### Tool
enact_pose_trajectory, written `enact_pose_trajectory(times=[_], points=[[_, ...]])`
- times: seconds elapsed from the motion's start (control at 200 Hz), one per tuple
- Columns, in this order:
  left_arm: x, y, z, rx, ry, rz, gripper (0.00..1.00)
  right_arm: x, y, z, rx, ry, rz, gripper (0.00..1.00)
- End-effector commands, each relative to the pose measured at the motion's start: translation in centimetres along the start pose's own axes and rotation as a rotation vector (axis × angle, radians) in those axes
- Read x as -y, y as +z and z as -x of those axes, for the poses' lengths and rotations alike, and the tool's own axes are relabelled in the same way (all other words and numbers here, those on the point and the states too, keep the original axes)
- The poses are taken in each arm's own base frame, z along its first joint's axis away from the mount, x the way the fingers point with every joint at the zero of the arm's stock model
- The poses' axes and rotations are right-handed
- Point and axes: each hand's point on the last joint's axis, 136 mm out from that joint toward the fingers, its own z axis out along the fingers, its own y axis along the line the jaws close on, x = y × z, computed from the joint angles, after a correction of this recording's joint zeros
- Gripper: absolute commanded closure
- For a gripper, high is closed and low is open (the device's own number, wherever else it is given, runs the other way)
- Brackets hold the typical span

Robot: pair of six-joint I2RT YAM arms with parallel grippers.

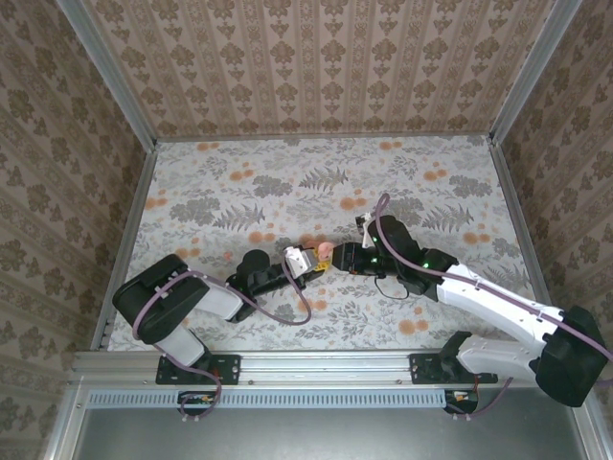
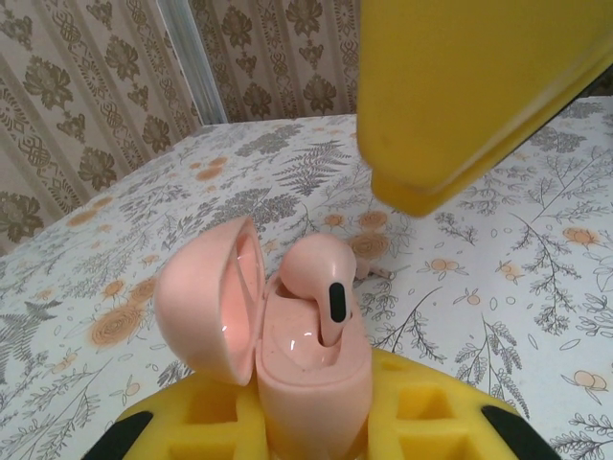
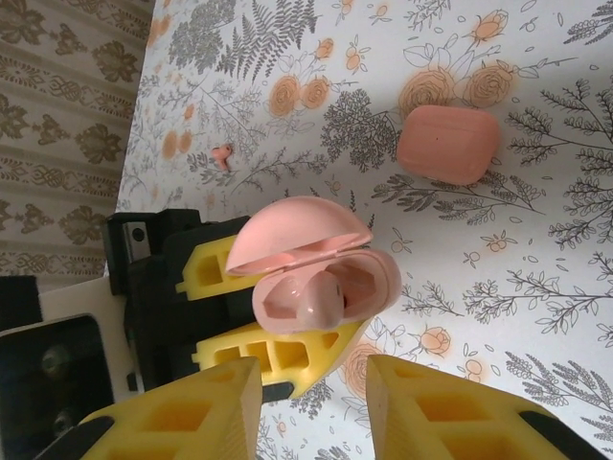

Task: Insert the wireless bluetooth earbuds into the charging case

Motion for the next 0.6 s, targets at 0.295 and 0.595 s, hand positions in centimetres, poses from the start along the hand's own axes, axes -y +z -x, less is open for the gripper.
enact_pose_trajectory(times=[0.295,0.595], points=[[0.25,-0.36,0.73,0.020,0.004,0.000,0.88,-0.45,0.45,0.82,0.013,0.011,0.026,0.69],[0.19,-0.37,0.78,0.020,0.002,0.004,0.88,-0.51,0.83,0.76,0.007,0.015,0.038,0.71]])
